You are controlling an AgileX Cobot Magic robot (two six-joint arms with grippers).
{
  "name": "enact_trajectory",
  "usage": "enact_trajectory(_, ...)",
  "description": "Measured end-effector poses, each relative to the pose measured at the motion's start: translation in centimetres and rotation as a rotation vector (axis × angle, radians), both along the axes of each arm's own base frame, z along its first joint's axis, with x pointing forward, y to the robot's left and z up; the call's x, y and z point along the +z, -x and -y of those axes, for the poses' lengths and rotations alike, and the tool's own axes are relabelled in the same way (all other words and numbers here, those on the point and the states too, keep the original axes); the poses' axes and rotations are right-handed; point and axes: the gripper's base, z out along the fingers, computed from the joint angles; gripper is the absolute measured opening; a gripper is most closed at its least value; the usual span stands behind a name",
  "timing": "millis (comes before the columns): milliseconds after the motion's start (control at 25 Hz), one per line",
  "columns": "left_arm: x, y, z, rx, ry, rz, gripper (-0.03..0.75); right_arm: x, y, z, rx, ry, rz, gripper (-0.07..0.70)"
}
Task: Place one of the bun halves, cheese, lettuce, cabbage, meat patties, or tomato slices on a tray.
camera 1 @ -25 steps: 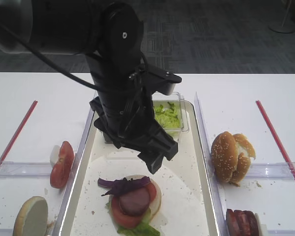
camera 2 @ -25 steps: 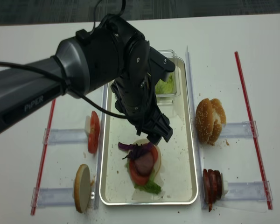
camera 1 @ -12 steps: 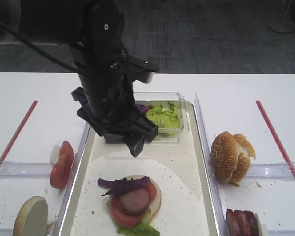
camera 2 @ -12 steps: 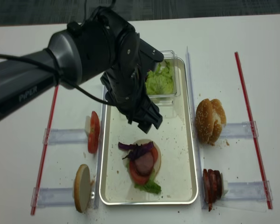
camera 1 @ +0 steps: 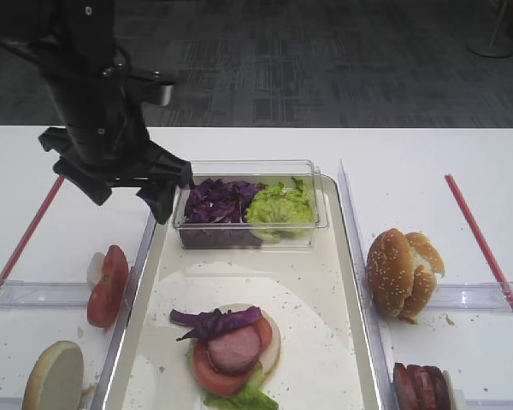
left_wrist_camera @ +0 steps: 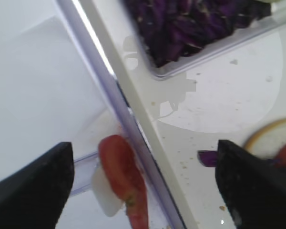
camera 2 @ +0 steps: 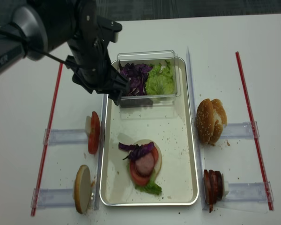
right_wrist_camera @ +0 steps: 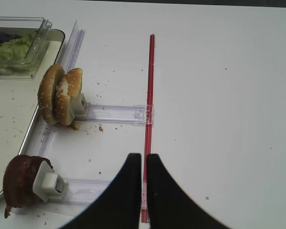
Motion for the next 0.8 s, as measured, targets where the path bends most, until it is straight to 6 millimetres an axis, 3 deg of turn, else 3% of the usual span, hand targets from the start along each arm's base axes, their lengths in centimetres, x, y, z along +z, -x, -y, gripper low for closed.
enact_trajectory(400,0.0,-2.2,-7.4,0.177,-0.014,-0.019,0.556,0.0,0.0,0.0,0.0,0.0,0.0,0.679)
enact_trajectory(800,-0.1,-2.8,-14.1,0.339,-0.021,-0.034,0.555,0.0,0.0,0.0,0.0,0.0,0.0,0.679)
